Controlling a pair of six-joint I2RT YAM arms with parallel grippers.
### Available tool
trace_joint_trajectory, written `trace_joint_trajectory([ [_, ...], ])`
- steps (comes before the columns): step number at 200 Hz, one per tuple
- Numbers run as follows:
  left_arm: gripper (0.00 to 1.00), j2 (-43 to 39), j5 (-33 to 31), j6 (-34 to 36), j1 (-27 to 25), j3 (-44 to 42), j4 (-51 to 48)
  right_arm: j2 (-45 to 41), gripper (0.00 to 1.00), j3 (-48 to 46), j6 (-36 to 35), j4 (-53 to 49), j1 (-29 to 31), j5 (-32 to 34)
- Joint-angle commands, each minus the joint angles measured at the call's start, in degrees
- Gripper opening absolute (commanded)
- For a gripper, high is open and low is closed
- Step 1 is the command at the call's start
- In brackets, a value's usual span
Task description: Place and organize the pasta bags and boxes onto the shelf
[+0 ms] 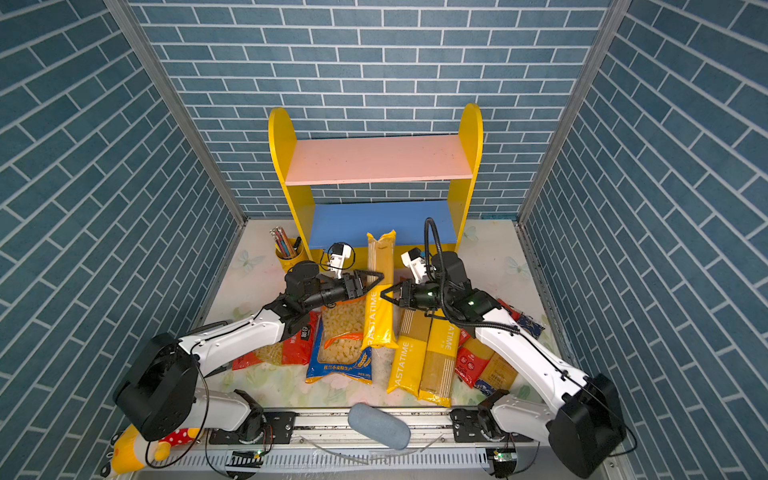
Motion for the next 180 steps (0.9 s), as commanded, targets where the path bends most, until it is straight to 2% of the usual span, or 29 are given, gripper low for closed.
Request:
trace_joint_trajectory([
  [1, 0.80, -2.6, 2.7, -0.8, 1.2, -0.9, 2.2, 0.8, 0.00, 6.8, -4.1, 8.2, 1.9, -4.6],
  [13, 0.75, -3.8, 3.1, -1.1, 2.6, -1.7, 2.3, 1.7, 0.00, 7.5, -3.3, 9.9, 2.2, -5.6],
  [39, 0.56, -5.9, 4.5, -3.0, 5.5, -2.7, 4.2, 3.2, 0.00, 7.8, -1.3, 13.7, 2.1, -7.2],
  [61, 0.41, -6.6, 5.1, -3.5, 5.6, -1.8, 4.3, 4.7, 0.00, 7.5, 0.4, 16.5, 2.2, -7.3],
  [91, 0.27, -7.8, 5.4, -3.0, 6.1, 0.1, 3.4, 7.0, 0.00, 8.6, 2.2, 18.6, 2.2, -6.1],
  [134, 0.18, -9.8, 4.9, -0.2, 8.0, 6.9, -4.2, 6.0, 0.24, 6.1, 4.3, 22.1, 2.2, -1.3],
  [180, 0.03, -10.2, 2.8, -5.9, 11.8, 10.7, -4.2, 4.6, 0.50, 0.3, 7.4, 27.5, 2.3, 0.9],
])
